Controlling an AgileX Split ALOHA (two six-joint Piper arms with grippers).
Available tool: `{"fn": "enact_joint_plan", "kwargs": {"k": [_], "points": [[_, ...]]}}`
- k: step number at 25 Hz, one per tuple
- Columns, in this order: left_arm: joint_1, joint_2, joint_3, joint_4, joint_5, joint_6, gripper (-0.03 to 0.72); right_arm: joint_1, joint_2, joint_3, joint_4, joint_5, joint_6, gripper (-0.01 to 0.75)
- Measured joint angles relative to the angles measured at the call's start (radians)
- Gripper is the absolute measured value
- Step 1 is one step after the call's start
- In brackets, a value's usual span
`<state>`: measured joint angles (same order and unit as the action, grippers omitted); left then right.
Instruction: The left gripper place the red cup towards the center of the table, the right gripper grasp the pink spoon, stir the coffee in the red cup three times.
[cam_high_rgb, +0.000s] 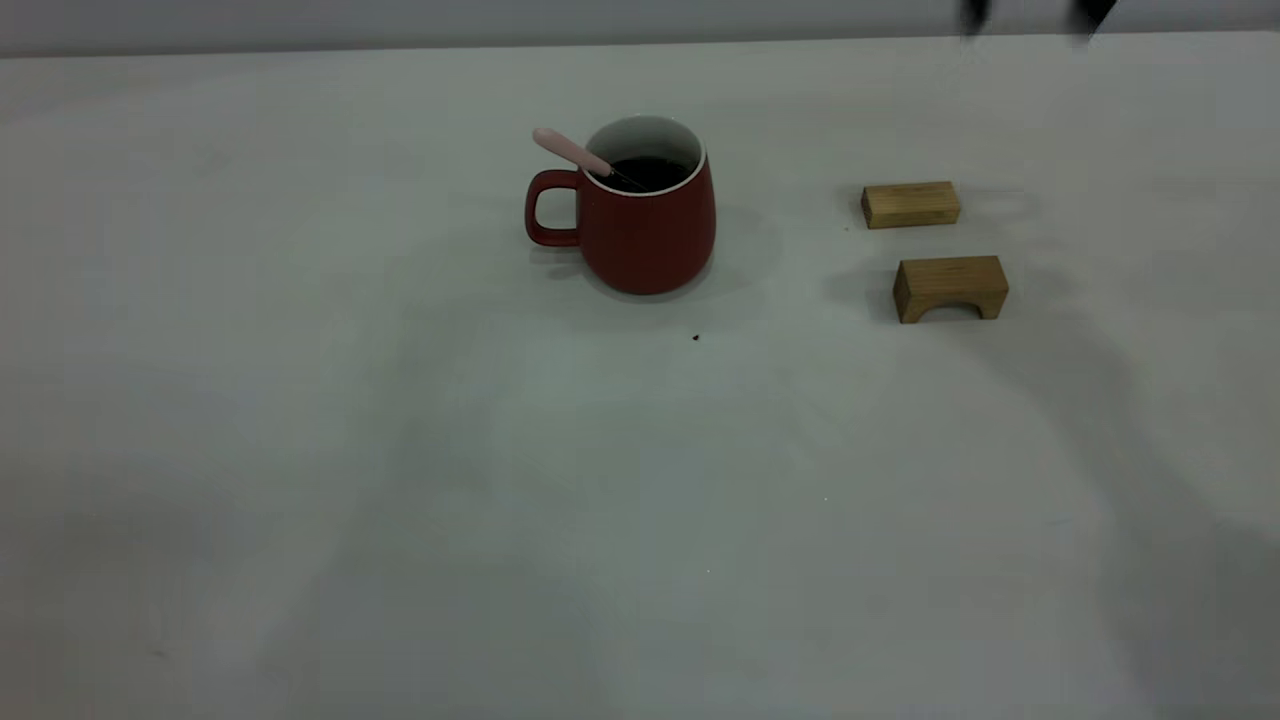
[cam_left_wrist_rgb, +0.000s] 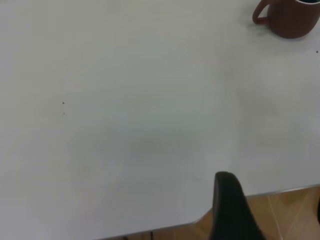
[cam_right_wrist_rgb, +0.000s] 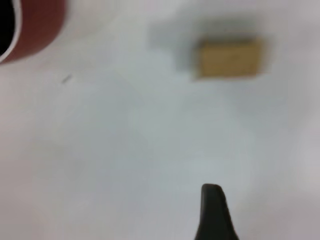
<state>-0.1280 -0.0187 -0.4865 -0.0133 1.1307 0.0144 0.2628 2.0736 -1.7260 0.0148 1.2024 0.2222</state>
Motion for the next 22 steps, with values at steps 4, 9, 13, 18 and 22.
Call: {"fn": "enact_joint_plan", "kwargs": {"k": [4,9,13,18,22], "points": [[0.0,0.0,0.0,0.0,0.0,0.0,0.482,0.0,-0.189,0.0,-0.168,0.014,-0.034,0.566],[0.0,0.0,0.0,0.0,0.0,0.0,0.482,-0.002,-0.387,0.0,-0.177,0.029,-0.08,0.566],[0.0,0.0,0.0,0.0,0.0,0.0,0.482,-0.002,-0.51,0.001,-0.16,0.035,-0.087,0.566],[0.0,0.0,0.0,0.0,0.0,0.0,0.482,-0.002,-0.714,0.09,-0.143,0.035,-0.102,0.566],[0.0,0.0,0.0,0.0,0.0,0.0,0.482,-0.002,-0.956,0.301,-0.129,0.035,-0.104,0.566]]}}
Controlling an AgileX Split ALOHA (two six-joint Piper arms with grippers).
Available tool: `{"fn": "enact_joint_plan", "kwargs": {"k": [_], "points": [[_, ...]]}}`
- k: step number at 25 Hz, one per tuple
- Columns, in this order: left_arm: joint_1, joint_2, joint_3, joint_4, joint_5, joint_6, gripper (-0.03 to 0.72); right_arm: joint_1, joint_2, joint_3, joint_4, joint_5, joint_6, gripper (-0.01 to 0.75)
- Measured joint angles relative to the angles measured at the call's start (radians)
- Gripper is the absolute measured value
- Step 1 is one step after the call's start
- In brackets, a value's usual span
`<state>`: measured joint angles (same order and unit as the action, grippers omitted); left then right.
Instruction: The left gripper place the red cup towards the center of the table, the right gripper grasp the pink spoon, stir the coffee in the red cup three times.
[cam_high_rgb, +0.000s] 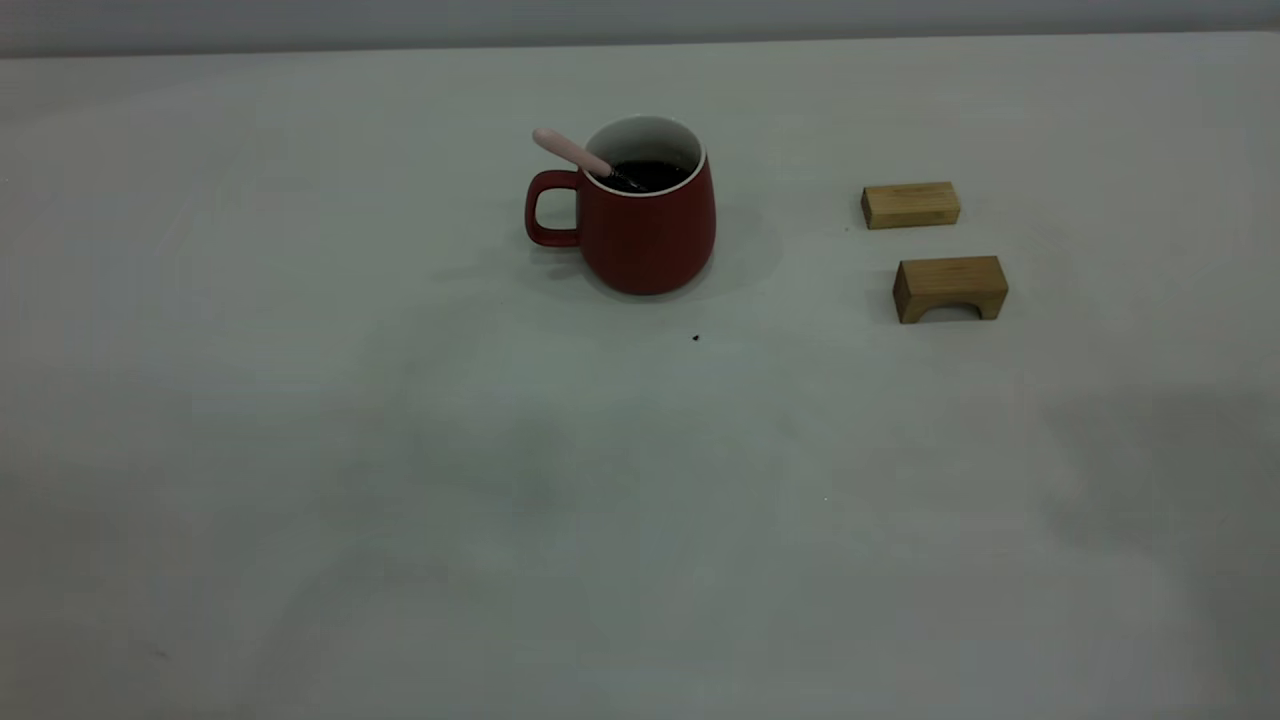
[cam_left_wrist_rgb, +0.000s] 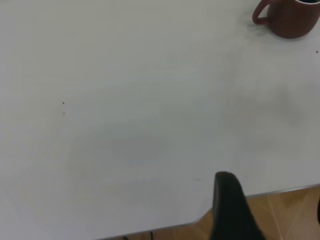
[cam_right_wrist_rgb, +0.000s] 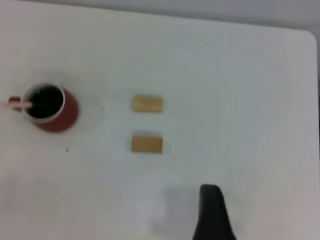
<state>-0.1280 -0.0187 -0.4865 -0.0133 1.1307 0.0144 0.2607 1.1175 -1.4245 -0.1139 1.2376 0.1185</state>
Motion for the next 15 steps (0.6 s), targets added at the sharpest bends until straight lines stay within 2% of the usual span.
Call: {"fn": "enact_joint_plan", "kwargs": {"k": [3,5,11,15], "points": [[0.0,0.0,0.0,0.0,0.0,0.0,0.482,-0.006,-0.193,0.206,0.021,0.0,-0.001,0.566],[0.0,0.0,0.0,0.0,0.0,0.0,0.482,-0.041,-0.329,0.356,0.023,0.0,-0.001,0.566],[0.0,0.0,0.0,0.0,0.0,0.0,0.482,-0.234,-0.765,0.718,0.023,-0.063,0.001,0.566],[0.0,0.0,0.0,0.0,0.0,0.0,0.482,-0.325,-0.965,0.9,0.024,-0.101,0.002,0.566]]}}
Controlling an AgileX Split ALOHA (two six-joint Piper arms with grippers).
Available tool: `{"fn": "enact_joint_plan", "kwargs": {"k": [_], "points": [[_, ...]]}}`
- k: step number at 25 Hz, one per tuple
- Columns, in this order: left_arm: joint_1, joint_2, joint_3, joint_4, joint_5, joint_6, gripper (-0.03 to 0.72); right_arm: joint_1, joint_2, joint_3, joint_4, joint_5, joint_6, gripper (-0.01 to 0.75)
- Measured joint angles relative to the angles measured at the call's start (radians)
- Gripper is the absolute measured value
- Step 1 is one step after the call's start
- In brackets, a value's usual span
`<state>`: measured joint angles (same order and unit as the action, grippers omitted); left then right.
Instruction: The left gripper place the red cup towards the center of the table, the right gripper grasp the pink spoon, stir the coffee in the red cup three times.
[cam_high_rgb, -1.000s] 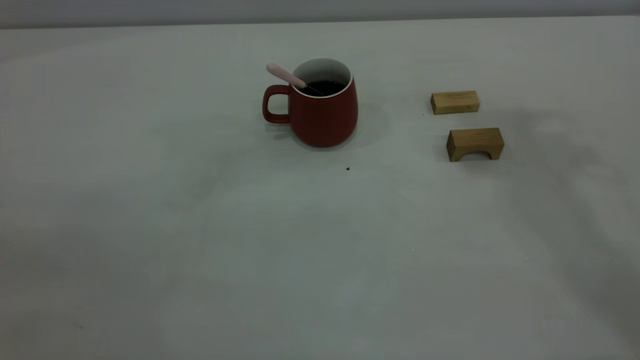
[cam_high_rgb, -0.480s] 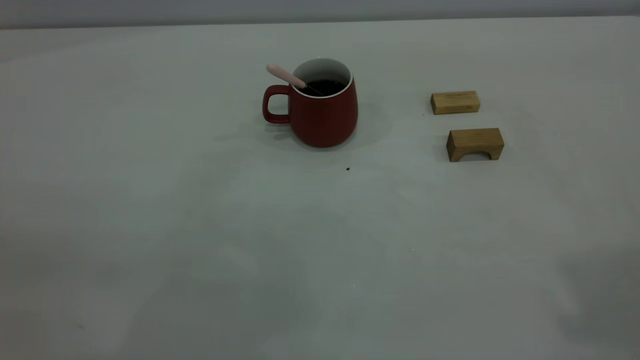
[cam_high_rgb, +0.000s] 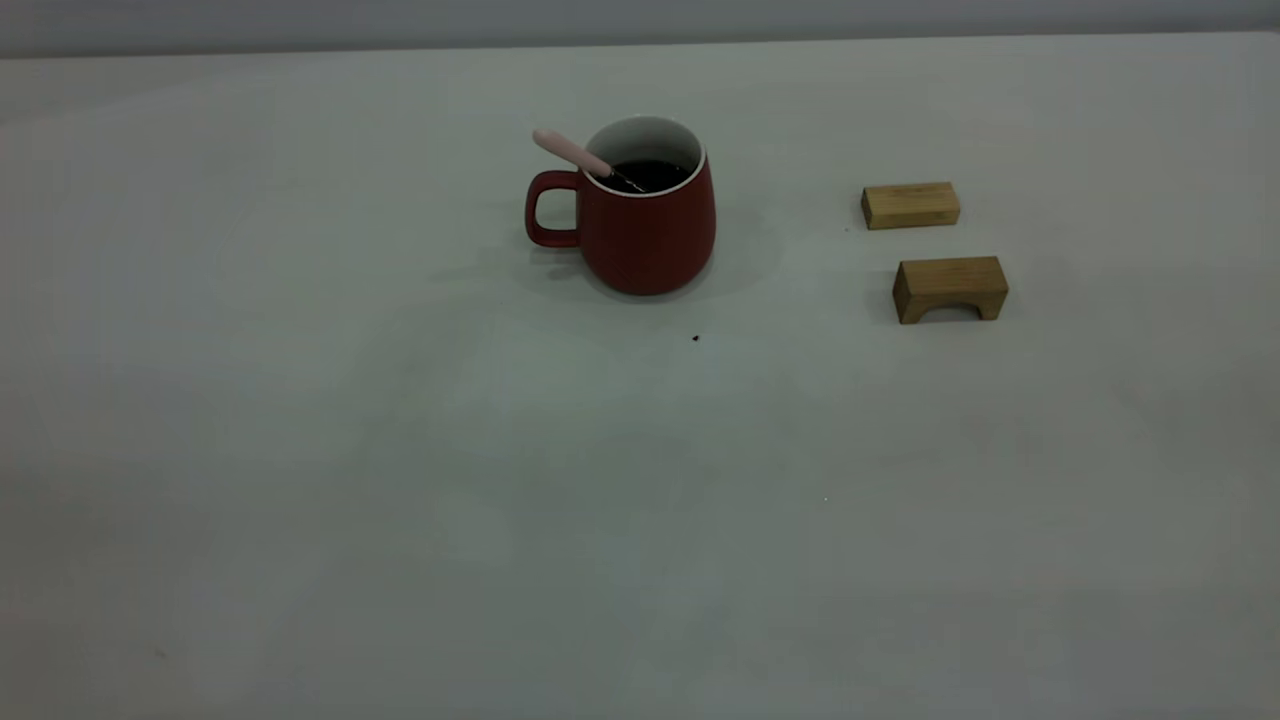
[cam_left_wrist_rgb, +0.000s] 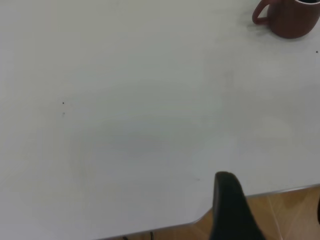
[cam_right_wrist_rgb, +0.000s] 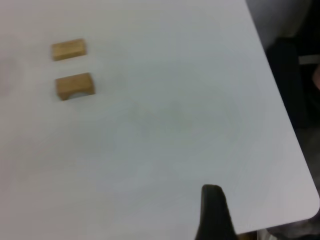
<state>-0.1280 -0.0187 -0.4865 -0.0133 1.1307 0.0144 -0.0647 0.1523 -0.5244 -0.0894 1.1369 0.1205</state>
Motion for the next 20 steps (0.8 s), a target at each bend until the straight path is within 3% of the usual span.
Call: {"fn": "enact_joint_plan", "kwargs": {"k": [5,20], "points": [[0.0,0.0,0.0,0.0,0.0,0.0,0.482,-0.009,-0.123,0.054,0.009,-0.001,-0.002,0.566],[0.0,0.0,0.0,0.0,0.0,0.0,0.482,-0.009,-0.132,0.055,0.011,-0.001,-0.003,0.566]]}}
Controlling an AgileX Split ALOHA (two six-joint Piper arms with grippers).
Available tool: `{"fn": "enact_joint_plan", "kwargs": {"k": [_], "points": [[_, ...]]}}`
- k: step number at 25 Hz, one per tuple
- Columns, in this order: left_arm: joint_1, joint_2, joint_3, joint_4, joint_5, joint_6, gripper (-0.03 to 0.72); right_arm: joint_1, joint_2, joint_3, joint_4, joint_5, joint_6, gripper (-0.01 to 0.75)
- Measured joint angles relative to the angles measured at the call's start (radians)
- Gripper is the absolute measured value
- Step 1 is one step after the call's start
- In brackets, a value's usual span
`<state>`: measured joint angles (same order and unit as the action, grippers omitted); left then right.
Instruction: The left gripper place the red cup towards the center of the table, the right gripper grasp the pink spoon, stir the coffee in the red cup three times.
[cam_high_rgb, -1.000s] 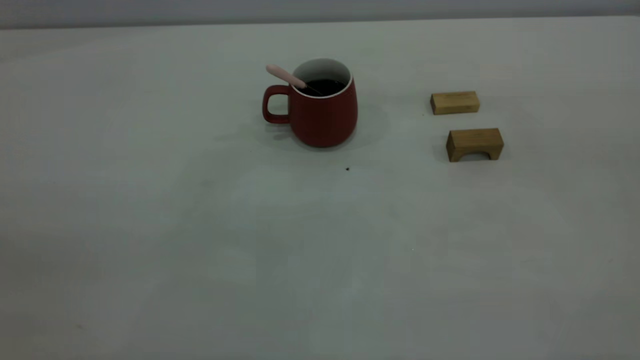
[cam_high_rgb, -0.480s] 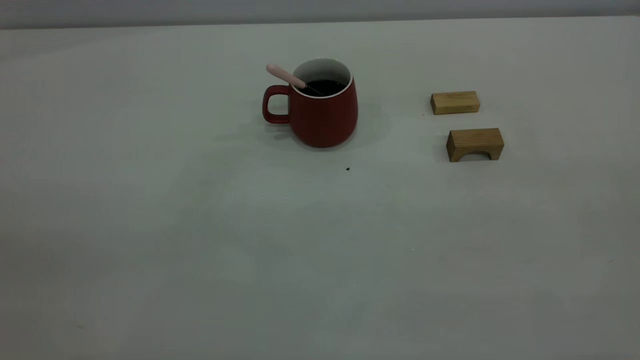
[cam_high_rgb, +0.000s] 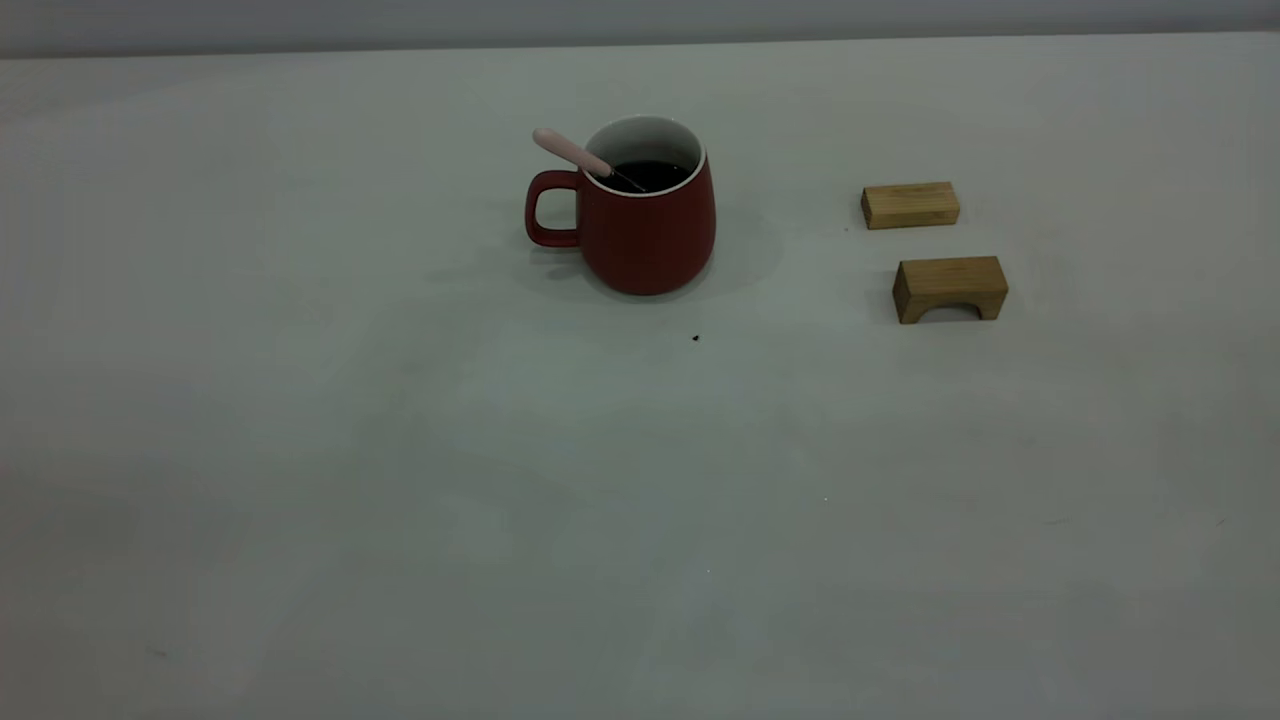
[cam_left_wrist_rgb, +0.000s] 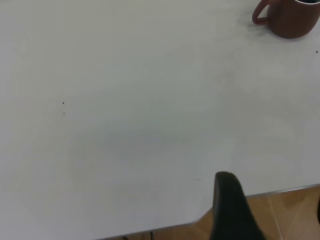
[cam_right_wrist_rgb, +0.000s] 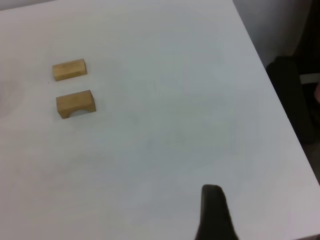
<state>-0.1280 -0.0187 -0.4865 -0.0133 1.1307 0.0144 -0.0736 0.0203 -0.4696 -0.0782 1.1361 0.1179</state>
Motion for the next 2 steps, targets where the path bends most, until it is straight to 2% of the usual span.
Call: {"fn": "enact_joint_plan", "kwargs": {"k": [2], "points": [[0.0,0.0,0.0,0.0,0.0,0.0,0.482,0.0,0.0,0.0,0.0,0.0,0.0,0.566]]}}
